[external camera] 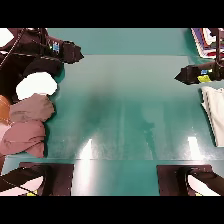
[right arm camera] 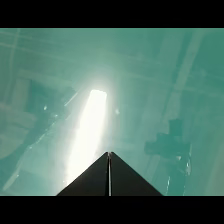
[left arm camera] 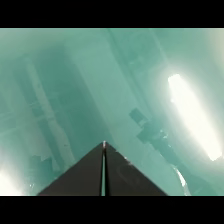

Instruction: Fold the shirts.

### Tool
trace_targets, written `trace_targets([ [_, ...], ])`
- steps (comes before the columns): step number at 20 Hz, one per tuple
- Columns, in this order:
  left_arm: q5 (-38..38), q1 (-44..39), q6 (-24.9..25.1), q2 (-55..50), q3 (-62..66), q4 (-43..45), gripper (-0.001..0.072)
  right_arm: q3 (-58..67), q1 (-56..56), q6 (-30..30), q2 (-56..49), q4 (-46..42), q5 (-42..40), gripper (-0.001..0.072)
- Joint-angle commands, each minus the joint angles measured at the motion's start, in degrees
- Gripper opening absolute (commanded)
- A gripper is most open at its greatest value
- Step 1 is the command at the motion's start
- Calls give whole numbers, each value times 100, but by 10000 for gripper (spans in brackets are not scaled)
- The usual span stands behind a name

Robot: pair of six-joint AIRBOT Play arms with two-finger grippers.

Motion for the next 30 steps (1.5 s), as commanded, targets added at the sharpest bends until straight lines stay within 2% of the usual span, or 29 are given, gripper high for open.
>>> trace_targets([
  [1, 0, -2, 0, 2, 2, 0, 24, 2, 7, 0, 4, 2, 2, 20],
  [15, 122, -2, 31, -2, 0, 35, 24, 2, 7, 0, 4, 0, 68, 20],
  [16, 273, 0, 22, -17, 0, 326, 62, 4, 7, 0, 4, -2, 68, 20],
  [17, 422, 4, -61, -48, 0, 866, 379, 4, 7, 0, 4, 0, 66, 20],
  [18, 568, 4, -365, -116, 0, 1532, 587, 4, 7, 0, 4, 2, 61, 19],
  [19, 658, 33, -719, -225, 0, 2347, 592, 2, 7, 0, 4, 0, 59, 20],
  [21, 820, 315, -1080, -551, 0, 3233, 592, 4, 7, 0, 4, 0, 55, 19],
  [25, 1440, 1320, -1091, -1541, 2, 3246, 592, 4, 9, 2, 4, 7, 37, 19],
  [30, 2492, 1991, -1073, -2754, 7, 3241, 592, 2, 7, 0, 2, 2, -24, 19],
])
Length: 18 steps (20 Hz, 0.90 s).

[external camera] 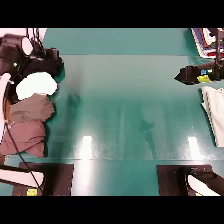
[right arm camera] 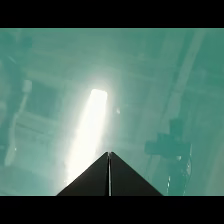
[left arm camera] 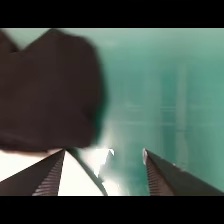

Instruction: Fold the shirts.

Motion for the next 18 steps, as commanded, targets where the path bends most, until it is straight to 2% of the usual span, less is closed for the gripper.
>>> trace_targets([
  [1, 881, 474, -46, -807, 7, 127, 592, 2, 7, 4, 2, 0, -24, 19],
  [8, 1735, 715, -2, -1438, 20, 131, 588, 2, 7, 7, 2, 4, -22, 19],
  [9, 1738, 715, -2, -1453, 17, 131, 451, 2, 7, 9, 2, 4, -22, 19],
  [11, 1746, 715, -4, -1449, 48, 129, 92, 2, 7, 7, 2, 4, -24, 19],
  [12, 1554, 715, -4, -1447, 160, 118, 24, 4, 7, 7, 2, 2, -24, 19],
  [15, 459, 715, -7, -1333, 885, 116, 23, 4, 4, 7, 9, 2, -118, 19],
  [18, 122, 667, 11, -603, 1423, 92, 22, 160, 4, 7, 7, 2, -310, 19],
])
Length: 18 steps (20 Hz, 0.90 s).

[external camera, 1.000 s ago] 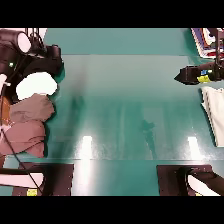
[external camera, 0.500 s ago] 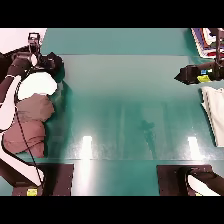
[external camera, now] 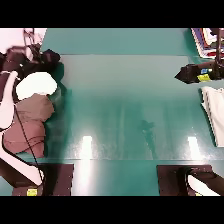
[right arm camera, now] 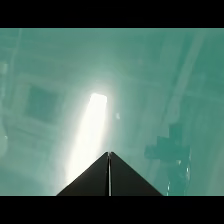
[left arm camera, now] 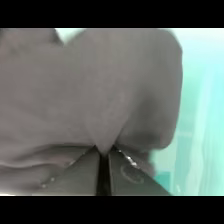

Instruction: Fold the shirts.

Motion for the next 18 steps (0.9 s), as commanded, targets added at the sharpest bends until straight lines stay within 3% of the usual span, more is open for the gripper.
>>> trace_targets([
  [1, -691, -85, 140, 822, 603, -92, 22, 264, 2, -2, 2, -4, -205, 19],
  [5, -1714, -691, 568, 2312, 861, -122, 21, 1123, -2, -225, 0, -345, -216, 19],
  [8, -2614, -1576, 564, 3132, 861, -122, 21, 1816, -4, -225, 0, -769, -208, 19],
  [12, -3703, -3130, 186, 3254, 710, -195, 21, 2420, -4, -238, 2, -927, -68, 19],
  [14, -3495, -3919, -31, 3163, 321, -511, 22, 2555, -2, -238, 2, -925, 50, 19],
  [17, -2612, -4765, -22, 2870, -306, -1403, 26, 2581, -2, -238, 4, -916, 262, 19],
  [18, -2225, -4946, 101, 2747, -487, -1665, 197, 2577, -2, -238, 2, -914, 367, 19],
])
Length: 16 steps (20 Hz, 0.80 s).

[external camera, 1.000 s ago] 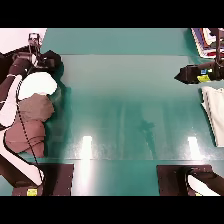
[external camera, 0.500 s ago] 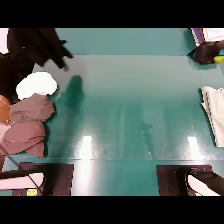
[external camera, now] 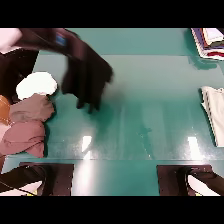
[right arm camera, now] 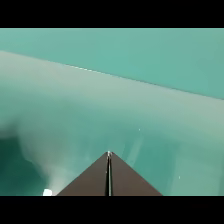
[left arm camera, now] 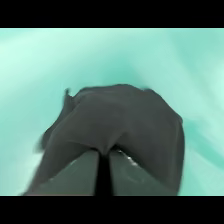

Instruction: Fold the shirts.

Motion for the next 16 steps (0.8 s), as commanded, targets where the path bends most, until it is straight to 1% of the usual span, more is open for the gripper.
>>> trace_targets([
  [1, 931, -844, 83, -289, -564, -861, 491, 90, 0, -4, 0, -31, 345, 20],
  [2, 999, -828, 83, -398, -560, -813, 569, 90, 0, -4, 0, -31, 404, 19],
  [4, 831, -514, 76, -437, -566, -428, 570, 90, 0, -2, 2, -26, 522, 19],
  [6, 503, 164, 74, -496, -599, -293, 569, 90, 0, -2, 0, -22, 553, 19],
  [7, 426, 586, 72, -551, -734, -398, 570, 90, 4, -2, 0, 9, 553, 19],
  [9, 450, 1338, 76, -693, -1176, -896, 570, 90, 7, 0, -4, 22, 553, 19],
  [12, 713, 2271, 131, -1071, -2052, -2103, 570, 90, 7, 0, -4, 22, 555, 19],
  [14, 1029, 2632, 293, -1384, -2487, -2852, 570, 87, 7, 0, -4, 24, 575, 19],
  [16, 1224, 2756, 295, -1718, -2608, -3165, 569, 87, 7, 0, -4, 24, 577, 19],
])
